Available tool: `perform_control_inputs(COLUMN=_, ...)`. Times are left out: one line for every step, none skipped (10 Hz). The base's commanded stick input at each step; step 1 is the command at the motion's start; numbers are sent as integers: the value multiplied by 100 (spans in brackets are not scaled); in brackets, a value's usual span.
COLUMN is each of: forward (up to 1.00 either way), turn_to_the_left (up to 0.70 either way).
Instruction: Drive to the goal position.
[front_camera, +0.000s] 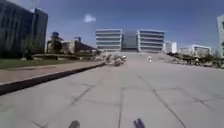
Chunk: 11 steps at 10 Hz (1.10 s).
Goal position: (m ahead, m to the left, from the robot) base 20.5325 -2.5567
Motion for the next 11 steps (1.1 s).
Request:
perform_control_inputs(forward=100, turn_to_the_left=-5)
perform_control_inputs(forward=100, turn_to_the_left=0)
perform_control_inputs(forward=37, turn_to_the_left=0)
perform_control_inputs(forward=0, turn_to_the_left=0)
perform_control_inputs(forward=0, turn_to_the_left=0)
perform_control_inputs(forward=0, turn_to_the_left=0)
perform_control_inputs(forward=0, turn_to_the_left=0)
perform_control_inputs(forward=0, turn_to_the_left=0)
perform_control_inputs(forward=0, turn_to_the_left=0)
perform_control_inputs(forward=0, turn_to_the_left=-12)
perform_control_inputs(forward=0, turn_to_the_left=-52)
